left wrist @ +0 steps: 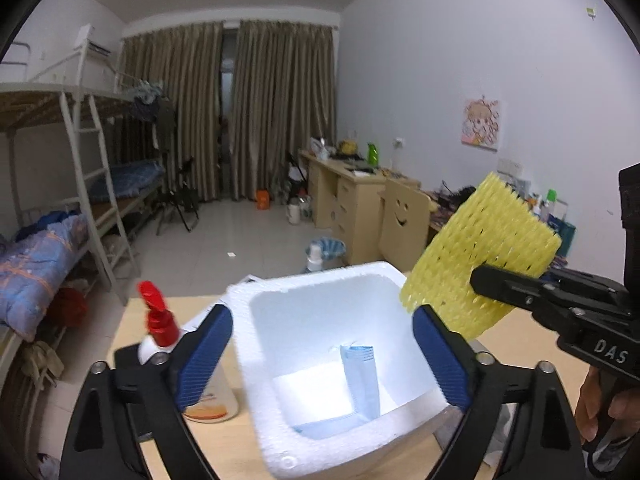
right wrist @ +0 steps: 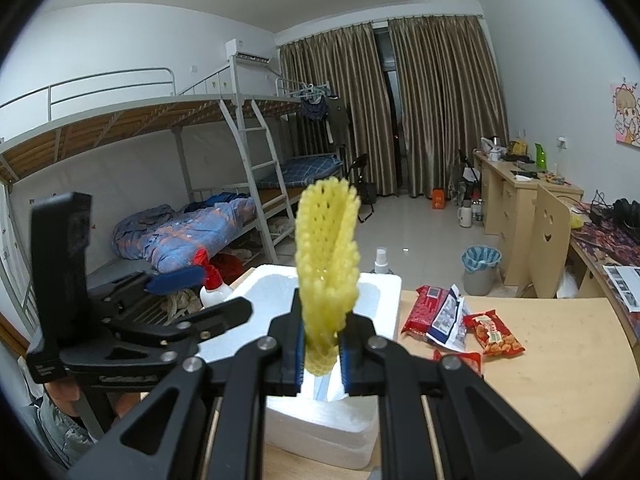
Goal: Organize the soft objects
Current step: 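Open the left tool to drop the mask while the right tool drops the net into the box, then withdraw both tools from the box back toward the sock and snack bag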
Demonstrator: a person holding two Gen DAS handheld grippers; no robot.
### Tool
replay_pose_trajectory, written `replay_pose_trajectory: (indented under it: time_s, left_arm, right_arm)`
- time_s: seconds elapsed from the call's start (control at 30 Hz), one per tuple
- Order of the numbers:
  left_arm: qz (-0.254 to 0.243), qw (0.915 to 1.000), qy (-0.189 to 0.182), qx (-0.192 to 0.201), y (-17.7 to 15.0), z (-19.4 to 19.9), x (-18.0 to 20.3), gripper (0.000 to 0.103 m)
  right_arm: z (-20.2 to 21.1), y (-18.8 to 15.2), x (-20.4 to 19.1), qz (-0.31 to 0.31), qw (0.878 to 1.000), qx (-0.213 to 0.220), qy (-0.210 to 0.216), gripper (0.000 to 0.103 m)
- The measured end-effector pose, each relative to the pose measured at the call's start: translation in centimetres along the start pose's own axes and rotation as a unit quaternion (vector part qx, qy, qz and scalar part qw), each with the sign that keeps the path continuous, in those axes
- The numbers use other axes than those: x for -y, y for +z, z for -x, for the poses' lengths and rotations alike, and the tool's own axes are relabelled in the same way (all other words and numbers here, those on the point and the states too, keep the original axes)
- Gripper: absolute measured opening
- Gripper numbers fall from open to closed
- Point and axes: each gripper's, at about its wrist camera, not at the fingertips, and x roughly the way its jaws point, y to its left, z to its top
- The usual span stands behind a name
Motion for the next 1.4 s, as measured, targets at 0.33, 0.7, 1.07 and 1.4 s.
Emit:
replay_pose_trajectory:
  time_s: [0.33, 0.7, 1.07, 1.4]
  left_arm:
    - [0.012, 0.9985, 0.034, 0.041, -0.2, 2.8, -2.3, 0.103]
    - [0.021, 0.9984, 0.035, 0.039, -0.8, 3.0, -3.6, 0.103]
    - [0.032, 0.9983, 0.03, 0.038, -0.6, 2.7, -3.6, 0.103]
    - [0.013, 0.9986, 0.031, 0.04, -0.5, 4.3, -1.8, 0.103]
  right_arm:
    - [-2.7, 0.1, -0.9, 0.013, 0.999, -0.032, -0.003, 0.017]
    - [-5.1, -0.2, -2.0, 0.021, 0.998, -0.062, 0.002, 0.063]
    - [-3.6, -0.2, -1.5, 0.012, 0.998, -0.053, -0.011, 0.077]
    - [0.0, 0.0, -0.4, -0.004, 0.999, -0.022, -0.029, 0.098]
